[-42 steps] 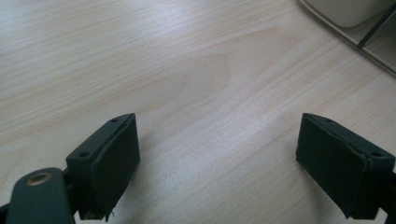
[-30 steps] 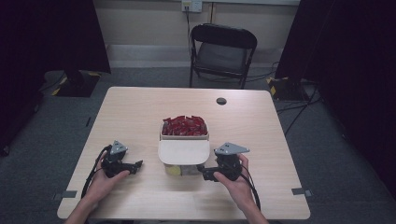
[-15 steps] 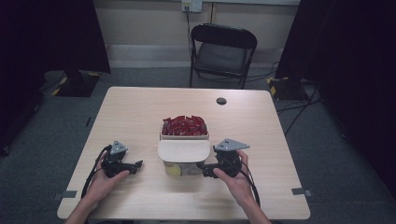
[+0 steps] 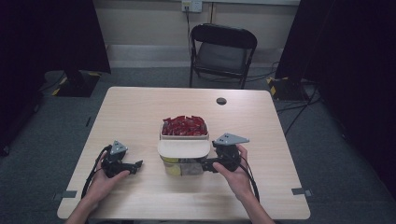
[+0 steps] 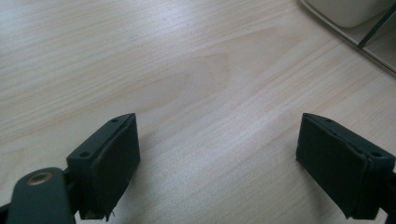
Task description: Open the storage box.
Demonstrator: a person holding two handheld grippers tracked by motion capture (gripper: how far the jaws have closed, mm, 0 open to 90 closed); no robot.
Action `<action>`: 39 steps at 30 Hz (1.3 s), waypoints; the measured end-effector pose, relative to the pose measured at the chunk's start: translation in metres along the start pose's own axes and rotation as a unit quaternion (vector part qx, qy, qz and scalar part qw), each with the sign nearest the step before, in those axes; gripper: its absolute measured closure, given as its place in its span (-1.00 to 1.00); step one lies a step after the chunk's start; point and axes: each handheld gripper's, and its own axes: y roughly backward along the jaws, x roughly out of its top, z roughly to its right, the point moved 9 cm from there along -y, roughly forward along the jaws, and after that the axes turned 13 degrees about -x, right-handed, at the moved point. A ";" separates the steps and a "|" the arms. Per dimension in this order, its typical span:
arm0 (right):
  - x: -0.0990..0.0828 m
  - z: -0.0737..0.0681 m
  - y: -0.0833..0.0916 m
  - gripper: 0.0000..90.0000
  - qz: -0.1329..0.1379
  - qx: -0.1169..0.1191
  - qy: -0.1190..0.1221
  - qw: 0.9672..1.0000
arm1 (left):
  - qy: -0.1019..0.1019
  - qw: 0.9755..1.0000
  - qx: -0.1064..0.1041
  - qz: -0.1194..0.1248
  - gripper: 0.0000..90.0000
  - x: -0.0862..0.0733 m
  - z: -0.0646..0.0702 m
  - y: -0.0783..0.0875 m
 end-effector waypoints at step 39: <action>0.039 0.023 -0.027 -0.74 0.020 0.008 -0.030 0.999 | -0.001 1.000 0.000 -0.001 -0.71 0.000 0.000 0.000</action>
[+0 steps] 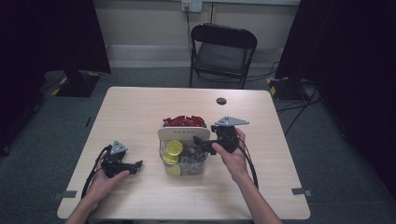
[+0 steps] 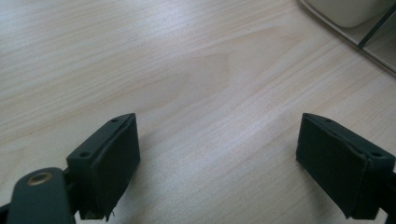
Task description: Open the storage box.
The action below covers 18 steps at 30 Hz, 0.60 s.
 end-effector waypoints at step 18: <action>0.010 0.005 -0.009 -0.81 0.003 0.005 -0.009 1.000 | -0.004 1.000 0.002 -0.004 -0.65 0.000 0.000 0.002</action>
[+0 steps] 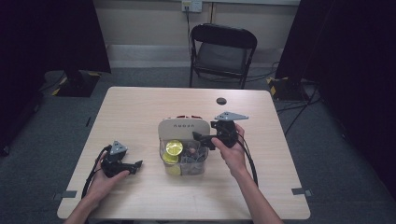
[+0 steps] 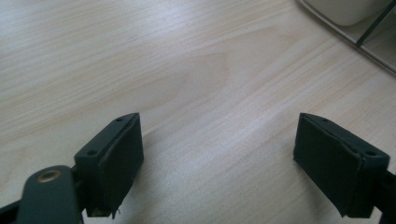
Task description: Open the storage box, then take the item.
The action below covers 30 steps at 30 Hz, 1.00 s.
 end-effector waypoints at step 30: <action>-0.001 0.002 -0.001 -0.86 -0.006 0.002 -0.002 1.000 | -0.026 0.997 -0.053 0.045 -0.47 0.035 0.041 0.027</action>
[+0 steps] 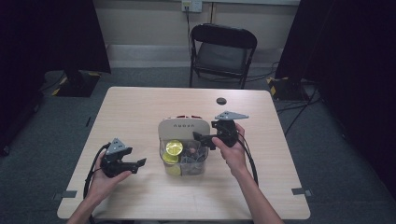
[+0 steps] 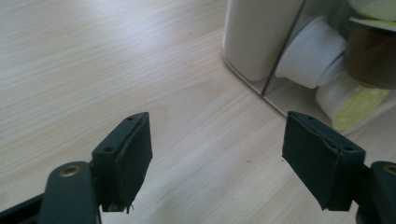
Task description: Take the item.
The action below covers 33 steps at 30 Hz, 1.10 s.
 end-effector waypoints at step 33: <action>-0.002 -0.001 0.001 -0.81 -0.002 -0.004 0.004 1.000 | -0.052 0.994 -0.084 0.041 -0.32 0.061 0.067 0.002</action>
